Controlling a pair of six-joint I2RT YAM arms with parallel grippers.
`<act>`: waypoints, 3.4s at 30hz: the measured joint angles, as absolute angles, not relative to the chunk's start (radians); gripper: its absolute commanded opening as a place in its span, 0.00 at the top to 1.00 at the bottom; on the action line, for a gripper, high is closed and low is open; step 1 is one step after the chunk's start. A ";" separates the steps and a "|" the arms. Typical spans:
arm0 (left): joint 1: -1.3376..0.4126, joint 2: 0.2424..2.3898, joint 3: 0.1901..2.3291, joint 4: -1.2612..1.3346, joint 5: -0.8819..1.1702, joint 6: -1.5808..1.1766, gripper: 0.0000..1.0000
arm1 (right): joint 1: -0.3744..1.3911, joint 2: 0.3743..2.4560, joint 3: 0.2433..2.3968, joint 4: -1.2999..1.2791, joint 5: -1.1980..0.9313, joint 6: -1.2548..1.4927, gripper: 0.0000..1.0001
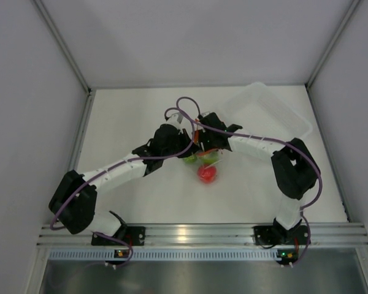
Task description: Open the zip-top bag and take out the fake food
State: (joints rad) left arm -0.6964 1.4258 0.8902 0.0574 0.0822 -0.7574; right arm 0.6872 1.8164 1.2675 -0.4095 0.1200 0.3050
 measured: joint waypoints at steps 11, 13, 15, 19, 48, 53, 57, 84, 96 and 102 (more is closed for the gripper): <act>-0.729 1.441 0.888 0.093 0.091 -0.767 1.00 | 0.687 1.747 1.217 -0.456 0.100 0.282 0.19; -0.733 1.441 0.888 0.101 0.092 -0.769 1.00 | 0.687 1.739 1.217 -0.465 0.101 0.273 0.19; -0.735 1.440 0.888 0.106 0.098 -0.770 1.00 | 0.687 1.728 1.209 -0.464 0.100 0.267 0.20; -0.743 1.440 0.881 0.106 0.112 -0.772 1.00 | 0.687 1.718 1.185 -0.462 0.086 0.256 0.21; -0.801 1.427 0.860 0.158 0.079 -0.804 1.00 | 0.700 1.651 1.148 -0.510 0.086 0.230 0.16; -0.811 1.427 0.850 0.165 0.066 -0.815 1.00 | 0.700 1.651 1.146 -0.521 0.081 0.217 0.15; -0.813 1.427 0.850 0.165 0.060 -0.817 1.00 | 0.704 1.657 1.141 -0.513 0.072 0.218 0.15; -0.817 1.422 0.824 0.159 0.030 -0.832 1.00 | 0.737 1.664 1.111 -0.470 0.143 0.248 0.74; -0.859 1.387 0.825 0.189 0.009 -0.835 1.00 | 0.754 1.577 1.114 -0.551 0.210 0.257 0.74; -0.872 1.365 0.825 0.202 0.016 -0.836 1.00 | 0.778 1.542 1.133 -0.609 0.281 0.256 0.76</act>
State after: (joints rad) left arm -0.8722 1.3655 0.8249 0.2024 0.0158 -0.8360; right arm 0.7776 1.5425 1.1332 -0.6090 0.2810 0.2562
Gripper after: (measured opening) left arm 0.024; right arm 0.661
